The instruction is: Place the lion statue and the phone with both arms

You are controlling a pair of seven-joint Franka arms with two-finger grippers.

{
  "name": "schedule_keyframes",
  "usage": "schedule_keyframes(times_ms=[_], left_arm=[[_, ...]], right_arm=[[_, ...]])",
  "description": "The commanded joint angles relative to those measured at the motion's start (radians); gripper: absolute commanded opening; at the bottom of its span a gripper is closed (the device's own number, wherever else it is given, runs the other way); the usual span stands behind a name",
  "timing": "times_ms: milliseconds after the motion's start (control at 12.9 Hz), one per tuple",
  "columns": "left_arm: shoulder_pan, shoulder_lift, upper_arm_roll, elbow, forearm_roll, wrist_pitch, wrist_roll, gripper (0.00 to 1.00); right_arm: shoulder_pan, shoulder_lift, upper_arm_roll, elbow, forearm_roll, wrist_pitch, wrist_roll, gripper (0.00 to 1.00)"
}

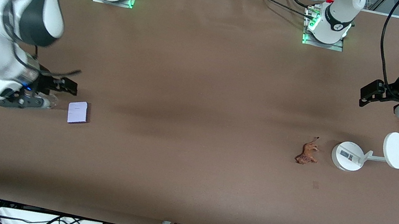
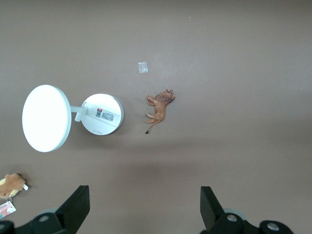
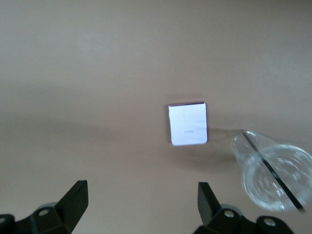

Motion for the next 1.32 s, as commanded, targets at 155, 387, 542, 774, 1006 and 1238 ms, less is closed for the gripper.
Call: schedule_keyframes(times_ms=[155, 387, 542, 774, 1006, 1238], left_arm=[[-0.001, 0.009, 0.001, 0.026, 0.029, -0.028, 0.004, 1.0], [-0.003, 0.009, -0.004, 0.026, 0.031, -0.03, 0.003, 1.0], [-0.003, 0.009, -0.004, 0.026, 0.032, -0.03, 0.004, 1.0], [-0.003, 0.009, -0.004, 0.026, 0.031, -0.031, 0.004, 1.0], [-0.003, 0.009, -0.004, 0.026, 0.031, -0.035, 0.003, 1.0], [-0.003, 0.009, -0.004, 0.026, 0.031, -0.035, 0.003, 1.0]], right_arm=[[-0.004, 0.031, -0.008, 0.291, -0.041, -0.286, 0.031, 1.0], [-0.014, 0.031, -0.02, 0.408, -0.045, -0.355, 0.031, 1.0], [-0.007, 0.031, -0.036, 0.411, -0.048, -0.358, 0.033, 1.0], [-0.004, 0.031, -0.031, 0.411, -0.041, -0.389, 0.072, 1.0], [0.005, 0.031, -0.025, 0.411, -0.045, -0.392, 0.089, 1.0], [0.005, 0.033, -0.026, 0.411, -0.045, -0.39, 0.094, 1.0]])
